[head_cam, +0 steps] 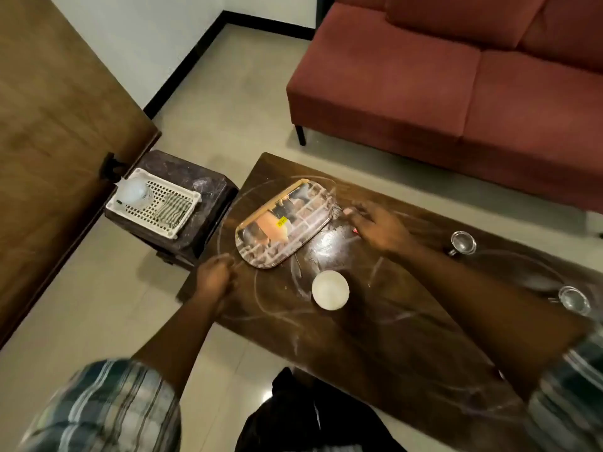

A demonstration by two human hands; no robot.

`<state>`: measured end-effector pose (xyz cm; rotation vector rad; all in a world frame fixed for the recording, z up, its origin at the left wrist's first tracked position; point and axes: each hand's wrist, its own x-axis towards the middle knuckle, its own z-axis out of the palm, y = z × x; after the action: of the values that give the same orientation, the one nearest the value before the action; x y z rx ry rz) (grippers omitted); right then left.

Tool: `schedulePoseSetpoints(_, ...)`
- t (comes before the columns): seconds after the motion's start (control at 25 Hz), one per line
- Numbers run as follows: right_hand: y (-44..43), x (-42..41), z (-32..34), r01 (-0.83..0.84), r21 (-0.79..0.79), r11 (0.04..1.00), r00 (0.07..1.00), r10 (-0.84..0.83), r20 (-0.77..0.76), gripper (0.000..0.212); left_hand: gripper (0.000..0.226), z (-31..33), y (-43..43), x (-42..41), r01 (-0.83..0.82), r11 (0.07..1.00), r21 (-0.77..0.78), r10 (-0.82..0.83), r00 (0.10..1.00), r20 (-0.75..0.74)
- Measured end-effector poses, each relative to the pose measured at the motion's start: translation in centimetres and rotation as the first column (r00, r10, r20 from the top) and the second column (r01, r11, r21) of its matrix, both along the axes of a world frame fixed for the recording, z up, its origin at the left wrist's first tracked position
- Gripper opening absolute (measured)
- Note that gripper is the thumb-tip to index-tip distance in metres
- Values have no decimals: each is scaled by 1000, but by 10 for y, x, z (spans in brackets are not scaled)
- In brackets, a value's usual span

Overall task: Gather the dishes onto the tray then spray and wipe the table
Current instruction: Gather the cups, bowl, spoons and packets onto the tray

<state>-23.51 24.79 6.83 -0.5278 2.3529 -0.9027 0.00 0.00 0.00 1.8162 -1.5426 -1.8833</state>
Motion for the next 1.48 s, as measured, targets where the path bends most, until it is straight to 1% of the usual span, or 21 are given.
schedulePoseSetpoints(0.04, -12, -12, -15, -6, -9, 1000, 1000, 7, 20, 58, 11, -9, -3, 0, -17, 1000, -14, 17, 1000, -6)
schedulePoseSetpoints(0.08, -26, -27, -28, -9, 13, 1000, 999, 8, 45, 55, 14, -23, -12, -3, -36, 999, -22, 36, 999, 18)
schedulePoseSetpoints(0.12, -39, -39, -48, -8, 2, 1000, 998, 8, 64, 54, 20, -45, -19, -1, -55, 998, -20, 56, 998, 35)
schedulePoseSetpoints(0.16, -51, -47, -68, 5, 4, 1000, 996, -6, 93, 57, 26, -68, -24, 4, -47, 999, -8, 48, 995, 85)
schedulePoseSetpoints(0.2, -65, -57, -94, 18, -21, 1000, 994, -16, 108, 62, 32, -91, -32, 3, -57, 998, -6, 57, 993, 100)
schedulePoseSetpoints(0.28, -89, -75, -136, 36, -30, 999, 993, -32, 118, 61, 40, -132, -49, -8, -80, 997, 0, 80, 990, 117)
schedulePoseSetpoints(0.32, -98, -83, -151, 39, -32, 999, 992, -35, 118, 62, 39, -147, -54, -13, -68, 998, 0, 68, 990, 123)
schedulePoseSetpoints(0.4, -116, -98, -182, 47, -19, 999, 991, -45, 122, 72, 31, -170, -59, -30, -39, 999, -7, 39, 992, 118)
schedulePoseSetpoints(0.44, -126, -106, -196, 37, -7, 999, 993, -36, 113, 70, 27, -183, -62, -39, -35, 999, -7, 36, 992, 123)
schedulePoseSetpoints(0.52, -141, -119, -221, 34, 56, 998, 997, -38, 72, 61, 27, -205, -66, -56, -75, 997, -31, 79, 988, 136)
schedulePoseSetpoints(0.56, -147, -123, -230, 52, 100, 994, 997, -58, 57, 58, 31, -212, -67, -61, -99, 993, -59, 107, 982, 153)
schedulePoseSetpoints(0.64, -154, -130, -248, 96, 130, 987, 993, -103, 51, 47, 43, -226, -68, -61, -119, 987, -105, 137, 974, 181)
schedulePoseSetpoints(0.72, -157, -134, -260, 122, 130, 984, 990, -130, 52, 39, 44, -226, -64, -60, -119, 984, -133, 142, 973, 179)
schedulePoseSetpoints(0.84, -154, -138, -267, 178, 108, 978, 982, -184, 51, 38, 27, -216, -62, -62, -98, 983, -155, 121, 982, 146)
schedulePoseSetpoints(0.96, -140, -134, -250, 234, 61, 970, 967, -239, 86, 41, 29, -195, -69, -64, -29, 975, -222, 65, 985, 158)
schedulePoseSetpoints(1.04, -122, -127, -233, 307, -11, 952, 944, -303, 127, 39, 33, -176, -74, -67, 26, 967, -252, 12, 989, 148)
schedulePoseSetpoints(1.16, -63, -111, -208, 459, -83, 885, 880, -440, 179, 37, 33, -141, -66, -82, 103, 952, -288, -82, 993, 82)
schedulePoseSetpoints(1.28, 19, -89, -188, 545, -100, 833, 831, -519, 201, 33, 30, -112, -29, -101, 218, 911, -350, -229, 973, 10)
schedulePoseSetpoints(1.4, 98, -57, -182, 616, -103, 781, 783, -592, 193, 35, 33, -103, 24, -108, 282, 892, -354, -332, 939, -86)
schedulePoseSetpoints(1.48, 151, -32, -182, 654, -95, 751, 750, -626, 214, 36, 35, -106, 67, -103, 331, 875, -353, -387, 917, -98)
